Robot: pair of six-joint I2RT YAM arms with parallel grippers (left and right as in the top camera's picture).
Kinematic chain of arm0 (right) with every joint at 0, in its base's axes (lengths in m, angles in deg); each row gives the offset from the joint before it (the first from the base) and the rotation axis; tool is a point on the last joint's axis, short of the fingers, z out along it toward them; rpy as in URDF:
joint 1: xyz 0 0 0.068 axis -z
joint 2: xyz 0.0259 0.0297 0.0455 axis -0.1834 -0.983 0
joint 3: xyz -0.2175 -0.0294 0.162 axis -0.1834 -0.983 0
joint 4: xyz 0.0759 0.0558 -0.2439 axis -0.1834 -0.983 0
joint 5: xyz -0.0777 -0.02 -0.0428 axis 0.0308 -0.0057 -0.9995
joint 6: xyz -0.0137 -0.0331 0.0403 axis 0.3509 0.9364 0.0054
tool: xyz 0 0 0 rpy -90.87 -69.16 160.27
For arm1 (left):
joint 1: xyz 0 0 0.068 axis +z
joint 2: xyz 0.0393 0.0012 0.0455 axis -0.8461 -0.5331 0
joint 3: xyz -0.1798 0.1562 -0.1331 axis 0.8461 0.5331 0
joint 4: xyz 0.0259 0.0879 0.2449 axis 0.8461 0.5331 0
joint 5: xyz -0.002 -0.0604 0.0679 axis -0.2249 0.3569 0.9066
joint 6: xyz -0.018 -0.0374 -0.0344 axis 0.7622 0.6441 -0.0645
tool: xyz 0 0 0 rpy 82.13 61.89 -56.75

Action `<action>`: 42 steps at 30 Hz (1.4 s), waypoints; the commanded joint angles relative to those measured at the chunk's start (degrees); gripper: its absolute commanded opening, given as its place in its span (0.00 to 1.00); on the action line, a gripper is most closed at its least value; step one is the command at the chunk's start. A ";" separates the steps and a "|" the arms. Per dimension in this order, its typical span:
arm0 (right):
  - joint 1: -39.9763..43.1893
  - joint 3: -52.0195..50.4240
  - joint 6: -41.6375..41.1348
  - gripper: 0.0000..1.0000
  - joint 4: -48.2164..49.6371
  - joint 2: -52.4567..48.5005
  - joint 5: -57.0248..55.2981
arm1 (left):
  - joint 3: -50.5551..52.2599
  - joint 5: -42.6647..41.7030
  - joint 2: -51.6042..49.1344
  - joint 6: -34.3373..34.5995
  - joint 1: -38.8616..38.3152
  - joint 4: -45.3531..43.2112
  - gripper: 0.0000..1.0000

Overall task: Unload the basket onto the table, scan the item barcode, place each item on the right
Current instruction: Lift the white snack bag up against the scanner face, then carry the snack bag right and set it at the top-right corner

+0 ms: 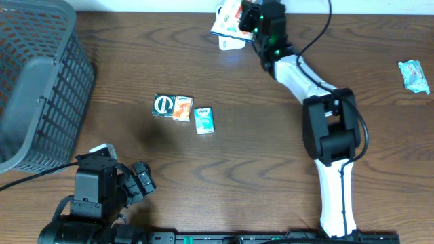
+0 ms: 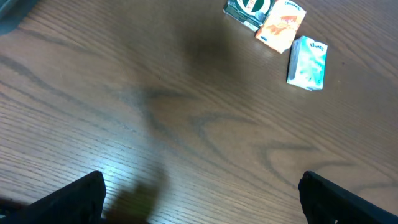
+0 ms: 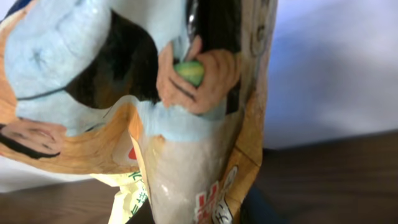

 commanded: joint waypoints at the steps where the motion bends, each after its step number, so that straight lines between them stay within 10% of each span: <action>1: 5.33 0.94 -0.31 0.01 -6.08 8.39 1.77 | 0.13 0.50 0.22 -0.11 0.13 0.15 0.98; 19: 29.14 0.90 35.91 0.01 -58.53 20.26 -14.40 | 0.13 0.50 0.22 -0.11 0.13 0.15 0.98; 22: 31.65 0.85 35.91 0.45 -60.00 19.98 -16.55 | 0.13 0.50 0.22 -0.11 0.13 0.15 0.98; 26: 34.10 0.74 34.93 0.42 -60.94 19.93 -19.78 | 0.13 0.50 0.22 -0.11 0.13 0.15 0.97; 29: 35.32 0.55 32.15 0.96 -61.46 19.82 -19.76 | 0.13 0.50 0.22 -0.11 0.13 0.17 0.98; 32: 35.58 0.52 31.36 0.87 -62.36 19.71 -14.21 | 0.13 0.50 0.22 -0.11 0.13 0.15 0.98; 37: 35.28 0.24 31.36 0.39 -63.12 19.30 6.14 | 0.13 0.50 0.22 -0.11 0.13 0.15 0.98; 42: 34.07 -0.72 31.36 0.36 -63.30 17.59 7.43 | 0.13 0.50 0.22 -0.11 0.13 0.15 0.98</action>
